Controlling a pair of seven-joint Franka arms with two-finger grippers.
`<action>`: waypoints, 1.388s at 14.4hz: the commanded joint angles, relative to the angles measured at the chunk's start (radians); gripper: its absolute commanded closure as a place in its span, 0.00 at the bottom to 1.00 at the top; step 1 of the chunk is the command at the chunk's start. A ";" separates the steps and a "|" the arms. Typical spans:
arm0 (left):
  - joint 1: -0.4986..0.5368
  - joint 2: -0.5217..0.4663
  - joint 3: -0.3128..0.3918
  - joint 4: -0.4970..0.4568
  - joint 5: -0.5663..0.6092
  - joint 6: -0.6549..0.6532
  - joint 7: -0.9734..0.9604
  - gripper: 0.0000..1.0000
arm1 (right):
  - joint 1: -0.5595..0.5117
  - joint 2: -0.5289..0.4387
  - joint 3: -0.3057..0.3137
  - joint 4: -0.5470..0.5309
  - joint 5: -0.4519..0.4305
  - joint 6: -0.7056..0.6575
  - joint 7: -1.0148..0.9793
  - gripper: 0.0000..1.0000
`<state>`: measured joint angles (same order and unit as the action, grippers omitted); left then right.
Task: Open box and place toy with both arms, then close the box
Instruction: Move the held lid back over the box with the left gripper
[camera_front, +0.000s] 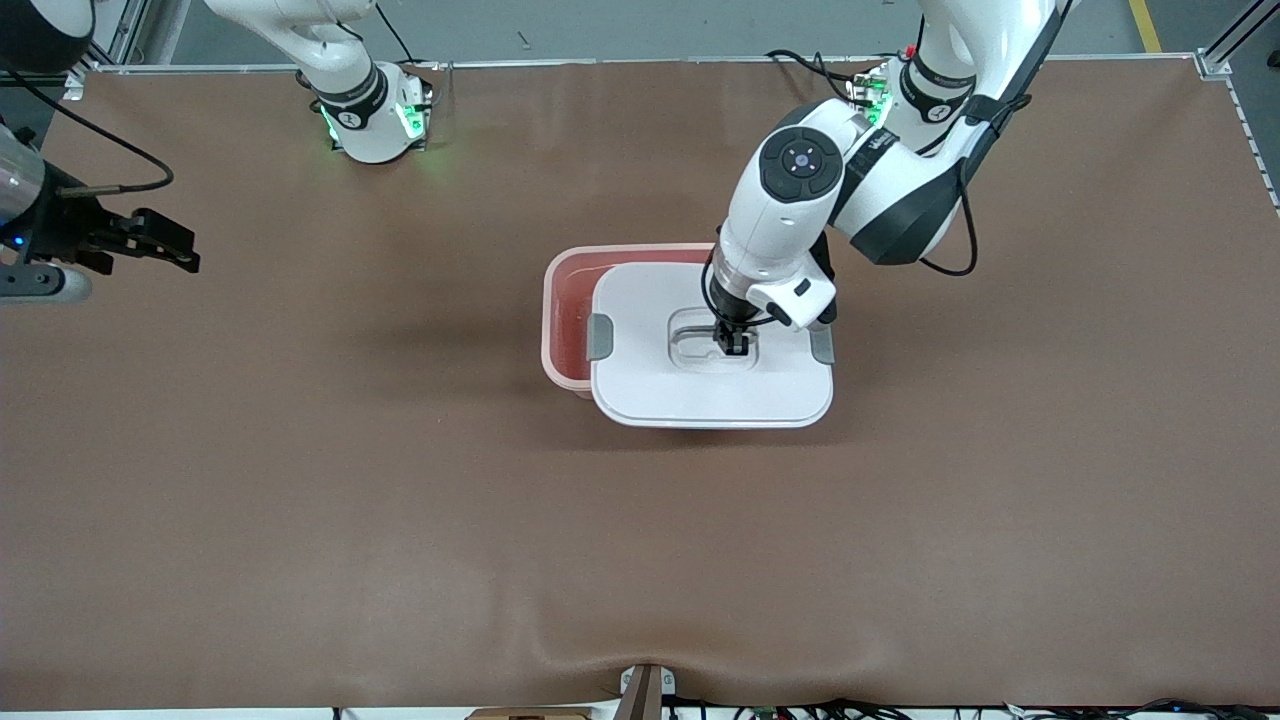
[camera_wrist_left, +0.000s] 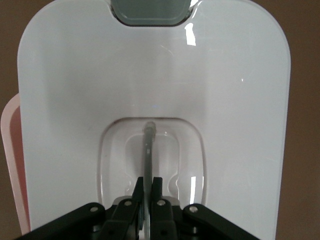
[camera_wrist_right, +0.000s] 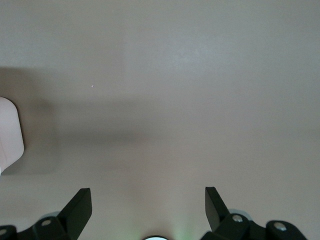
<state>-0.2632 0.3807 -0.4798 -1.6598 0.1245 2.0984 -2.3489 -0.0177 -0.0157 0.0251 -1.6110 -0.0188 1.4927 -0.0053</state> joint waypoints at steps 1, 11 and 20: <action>-0.033 0.006 0.004 0.031 0.044 -0.006 -0.070 1.00 | -0.005 -0.015 -0.011 0.029 0.008 -0.034 0.001 0.00; -0.156 0.106 0.006 0.083 0.158 -0.008 -0.240 1.00 | -0.001 -0.006 -0.056 0.091 0.019 -0.023 0.016 0.00; -0.183 0.119 0.006 0.069 0.179 -0.014 -0.245 1.00 | -0.001 0.005 -0.051 0.098 0.036 -0.031 0.005 0.00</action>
<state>-0.4301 0.4983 -0.4773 -1.6051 0.2785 2.0988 -2.5741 -0.0143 -0.0194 -0.0269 -1.5308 -0.0037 1.4740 -0.0045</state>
